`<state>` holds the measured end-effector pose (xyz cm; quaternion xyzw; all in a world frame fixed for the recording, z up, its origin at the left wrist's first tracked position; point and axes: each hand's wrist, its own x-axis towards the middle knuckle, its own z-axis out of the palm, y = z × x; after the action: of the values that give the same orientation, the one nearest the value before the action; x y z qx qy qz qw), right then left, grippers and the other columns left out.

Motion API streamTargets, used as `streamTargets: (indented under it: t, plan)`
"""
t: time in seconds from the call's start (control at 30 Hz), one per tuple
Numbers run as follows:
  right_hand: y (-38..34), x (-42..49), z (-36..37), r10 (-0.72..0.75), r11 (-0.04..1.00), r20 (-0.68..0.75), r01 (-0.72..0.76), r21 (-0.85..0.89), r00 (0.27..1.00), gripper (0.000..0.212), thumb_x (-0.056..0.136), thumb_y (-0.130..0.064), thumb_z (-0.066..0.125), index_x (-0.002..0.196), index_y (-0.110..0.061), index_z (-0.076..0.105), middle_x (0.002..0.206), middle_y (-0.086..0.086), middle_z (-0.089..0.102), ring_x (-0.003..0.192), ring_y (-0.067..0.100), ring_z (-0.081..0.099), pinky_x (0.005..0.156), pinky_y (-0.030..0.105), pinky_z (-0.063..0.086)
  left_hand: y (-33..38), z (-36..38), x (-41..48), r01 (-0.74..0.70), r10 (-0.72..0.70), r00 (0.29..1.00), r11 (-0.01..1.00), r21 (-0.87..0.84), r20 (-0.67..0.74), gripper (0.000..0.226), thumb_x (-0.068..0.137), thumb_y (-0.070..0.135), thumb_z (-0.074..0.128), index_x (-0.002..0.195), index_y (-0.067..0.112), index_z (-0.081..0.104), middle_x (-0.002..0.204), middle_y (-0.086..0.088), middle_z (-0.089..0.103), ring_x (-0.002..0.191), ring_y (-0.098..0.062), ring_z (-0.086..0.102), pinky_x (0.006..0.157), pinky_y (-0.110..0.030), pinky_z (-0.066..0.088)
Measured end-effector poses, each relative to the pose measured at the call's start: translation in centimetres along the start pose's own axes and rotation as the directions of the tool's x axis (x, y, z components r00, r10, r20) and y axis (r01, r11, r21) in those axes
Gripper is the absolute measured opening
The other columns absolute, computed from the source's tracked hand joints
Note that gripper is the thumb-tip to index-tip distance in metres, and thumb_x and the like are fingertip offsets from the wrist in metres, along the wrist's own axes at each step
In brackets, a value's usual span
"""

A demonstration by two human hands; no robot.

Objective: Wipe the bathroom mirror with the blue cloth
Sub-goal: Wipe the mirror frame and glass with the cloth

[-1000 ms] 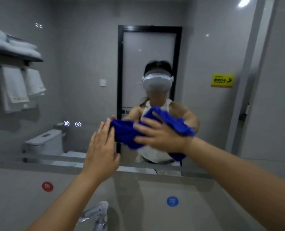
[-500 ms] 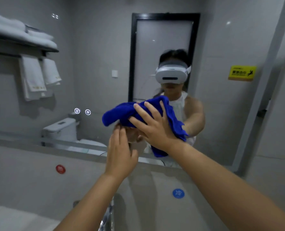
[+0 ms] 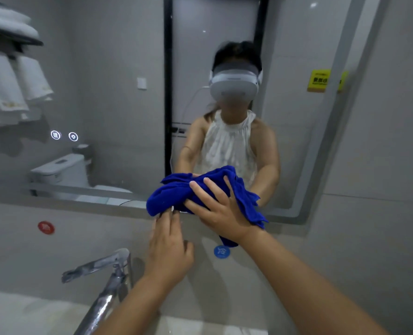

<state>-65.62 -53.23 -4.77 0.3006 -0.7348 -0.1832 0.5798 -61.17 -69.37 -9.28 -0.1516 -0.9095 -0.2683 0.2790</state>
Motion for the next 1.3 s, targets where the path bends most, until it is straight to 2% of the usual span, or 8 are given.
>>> streamTargets:
  t: [0.1,0.37,0.47,0.67,0.73,0.9,1.13,1.3]
  plan:
    - [1.5,-2.8,-1.1,0.014,0.999,0.01,-0.013,-0.045,1.0,0.032,0.093,-0.022,0.046,0.125,-0.027,0.046,0.137,0.002,0.039,0.126,0.026,0.038,0.111,0.055,0.014,1.8,1.4,-0.4,-0.089,0.088,0.996,0.995,0.052,0.018,0.075,0.056,0.012,0.065,0.125,-0.008,0.047,0.128,-0.025,0.052,0.122,-0.039,0.048,0.101,-0.051,0.035]
    - [7.4,-8.3,-5.6,0.062,0.987,0.063,-0.052,-0.149,0.996,0.035,0.092,-0.034,0.051,0.126,-0.031,0.046,0.136,0.003,0.04,0.123,0.028,0.04,0.106,0.056,0.021,7.9,3.9,-0.3,-0.348,0.347,0.937,0.937,0.017,0.021,0.069,0.062,0.024,0.041,0.127,0.0,0.037,0.126,-0.021,0.058,0.124,-0.026,0.034,0.109,-0.039,0.02]
    - [10.5,-6.1,-7.0,0.064,0.986,0.059,-0.053,-0.161,0.996,0.038,0.09,-0.046,0.05,0.124,-0.03,0.046,0.137,0.005,0.039,0.124,0.029,0.038,0.105,0.059,0.021,9.5,3.2,1.2,-0.371,0.37,0.929,0.928,-0.034,-0.017,0.071,0.064,0.025,0.038,0.13,0.0,0.036,0.135,-0.022,0.049,0.13,-0.027,0.029,0.111,-0.037,0.016]
    - [16.6,1.9,-8.7,0.196,0.948,-0.073,-0.208,-0.239,0.978,0.031,0.097,-0.042,0.035,0.121,-0.027,0.046,0.133,0.013,0.054,0.122,0.029,0.037,0.103,0.055,0.022,12.1,-0.5,4.7,-0.453,0.431,0.886,0.884,-0.116,-0.17,0.075,0.07,0.019,0.04,0.141,0.002,0.024,0.151,-0.011,0.02,0.144,-0.014,0.004,0.116,-0.032,0.006]
    - [18.2,4.0,-9.1,0.315,0.911,-0.139,-0.34,-0.234,0.939,0.031,0.096,-0.042,0.037,0.122,-0.026,0.044,0.132,0.014,0.055,0.122,0.029,0.037,0.103,0.053,0.022,11.7,-1.5,5.0,-0.457,0.435,0.882,0.883,-0.105,-0.181,0.074,0.071,0.021,0.038,0.142,0.004,0.022,0.151,-0.008,0.019,0.143,-0.006,-0.005,0.116,-0.028,0.0]
    - [17.5,7.1,-8.7,0.669,0.64,-0.346,-0.746,-0.182,0.658,0.036,0.089,-0.04,0.044,0.123,-0.027,0.042,0.131,0.014,0.055,0.12,0.028,0.039,0.095,0.058,0.038,9.2,-3.3,5.6,-0.418,0.409,0.903,0.907,-0.048,-0.128,0.078,0.071,0.022,0.044,0.144,0.005,0.02,0.153,-0.008,0.019,0.142,-0.015,0.007,0.114,-0.024,-0.004]
    - [13.3,10.4,-6.6,0.772,0.523,-0.358,-0.845,-0.113,0.525,0.035,0.088,-0.034,0.046,0.121,-0.025,0.042,0.13,0.018,0.055,0.117,0.041,0.051,0.092,0.066,0.034,6.2,-5.4,7.6,-0.325,0.312,0.94,0.942,-0.082,-0.141,0.088,0.071,0.021,0.047,0.146,0.011,0.002,0.153,0.006,-0.002,0.138,0.002,-0.017,0.116,-0.028,-0.005]
    - [9.7,14.8,-4.2,0.799,0.509,-0.341,-0.859,-0.055,0.495,0.037,0.086,-0.034,0.045,0.122,-0.026,0.045,0.131,0.017,0.054,0.119,0.038,0.047,0.092,0.067,0.034,3.5,-8.0,9.0,-0.282,0.261,0.948,0.954,-0.102,-0.18,0.085,0.071,0.019,0.043,0.147,0.008,0.007,0.156,-0.002,0.007,0.139,-0.003,-0.008,0.115,-0.034,0.003]
